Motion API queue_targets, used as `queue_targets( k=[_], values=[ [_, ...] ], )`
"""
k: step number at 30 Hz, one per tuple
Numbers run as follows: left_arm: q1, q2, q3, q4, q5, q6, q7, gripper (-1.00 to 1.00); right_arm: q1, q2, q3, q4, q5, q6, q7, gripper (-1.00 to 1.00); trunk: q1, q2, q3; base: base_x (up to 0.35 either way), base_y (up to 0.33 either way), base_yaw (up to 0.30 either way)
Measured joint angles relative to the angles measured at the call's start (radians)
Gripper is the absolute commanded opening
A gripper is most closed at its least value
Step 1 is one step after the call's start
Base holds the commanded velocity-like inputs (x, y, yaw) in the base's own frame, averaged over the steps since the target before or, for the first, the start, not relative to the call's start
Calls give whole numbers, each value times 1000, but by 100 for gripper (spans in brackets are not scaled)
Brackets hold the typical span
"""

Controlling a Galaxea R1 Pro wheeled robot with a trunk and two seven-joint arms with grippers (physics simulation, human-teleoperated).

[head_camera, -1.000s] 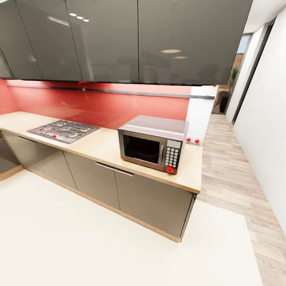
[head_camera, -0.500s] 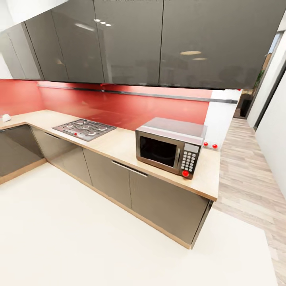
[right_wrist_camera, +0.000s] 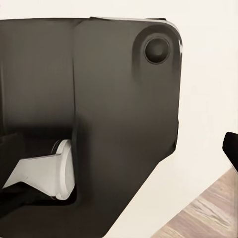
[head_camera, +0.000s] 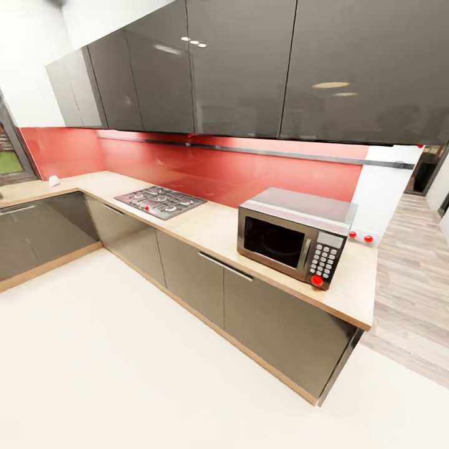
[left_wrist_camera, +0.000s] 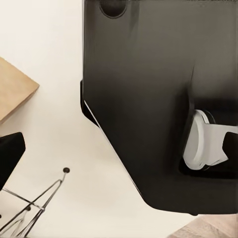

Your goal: Set up a coffee station on the kitchen countertop: keep the coffee maker on the countertop, move the bottle of coffee from the kitchen shelf to the counter next to the coffee maker, place a paper coffee filter on top of the coffee maker, put the saucer next to the coffee maker with the coffee cup on the saucer, and place the electric kettle next to the coffee maker.

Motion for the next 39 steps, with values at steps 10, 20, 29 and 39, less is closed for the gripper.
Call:
queue_targets(
  k=[10, 20, 29, 39],
  values=[
    [0, -1, -1, 0, 0, -2, -3, 100, 0, -1, 0, 0, 0, 0, 0, 100, 0, 0, 9, 0, 0, 239],
    [-3, 1, -10, -2, -9, -5, -7, 100, 0, -14, -3, -3, -1, -2, 0, 100, 0, 0, 18, 90, 0, 239],
    [-9, 26, -3, -48, -1, -1, -6, 100, -1, -40, -1, -182, 3, 3, 3, 100, -1, 0, 26, 327, 0, 243],
    [-5, 34, 87, -415, 31, -11, 1, 100, -1, -79, 0, -412, 6, -4, 0, 100, -1, 0, 29, 338, 0, 273]
  ],
)
